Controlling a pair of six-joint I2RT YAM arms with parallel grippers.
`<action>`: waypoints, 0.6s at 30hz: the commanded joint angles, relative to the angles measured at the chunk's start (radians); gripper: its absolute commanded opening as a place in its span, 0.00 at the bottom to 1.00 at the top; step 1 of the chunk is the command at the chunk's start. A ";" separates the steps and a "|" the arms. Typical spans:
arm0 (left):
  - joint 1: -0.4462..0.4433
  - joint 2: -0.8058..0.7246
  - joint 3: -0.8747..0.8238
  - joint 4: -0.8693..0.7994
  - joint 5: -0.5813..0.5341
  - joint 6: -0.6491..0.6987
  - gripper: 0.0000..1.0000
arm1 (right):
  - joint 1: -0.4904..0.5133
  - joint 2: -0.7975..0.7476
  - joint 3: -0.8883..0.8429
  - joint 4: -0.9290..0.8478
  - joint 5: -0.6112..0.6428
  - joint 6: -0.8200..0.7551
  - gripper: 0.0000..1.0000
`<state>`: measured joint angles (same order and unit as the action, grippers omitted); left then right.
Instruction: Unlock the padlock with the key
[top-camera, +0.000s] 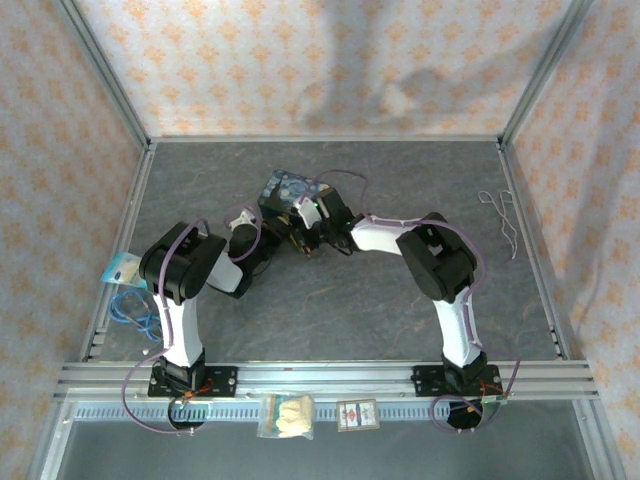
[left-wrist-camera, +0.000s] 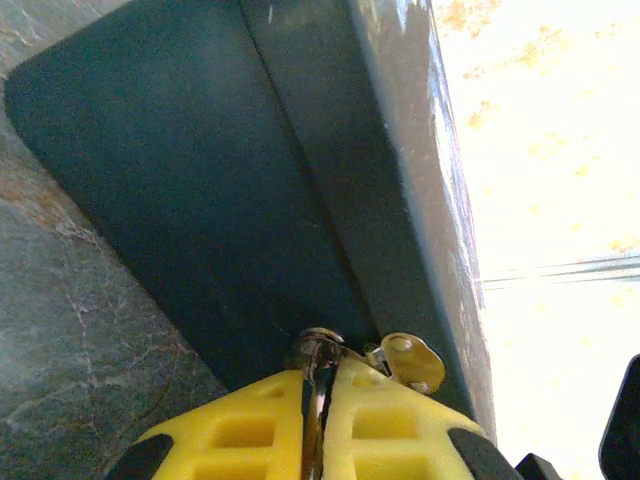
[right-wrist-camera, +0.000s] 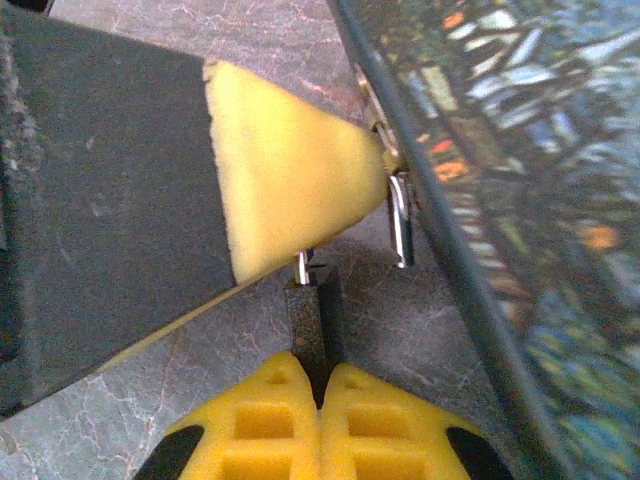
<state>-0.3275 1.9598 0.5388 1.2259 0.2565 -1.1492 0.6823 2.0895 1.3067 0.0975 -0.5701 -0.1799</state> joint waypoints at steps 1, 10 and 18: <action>-0.005 -0.004 -0.025 0.025 -0.019 -0.005 0.02 | 0.010 -0.014 -0.014 -0.023 0.001 0.032 0.05; -0.018 0.028 -0.089 0.168 -0.146 -0.096 0.00 | 0.010 -0.177 -0.167 0.067 0.107 0.228 0.38; -0.025 -0.004 -0.098 0.168 -0.190 -0.094 0.00 | -0.047 -0.248 -0.160 0.106 0.303 0.515 0.81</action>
<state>-0.3492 1.9682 0.4587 1.3556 0.1207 -1.2308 0.6685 1.8698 1.1297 0.1501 -0.3592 0.1738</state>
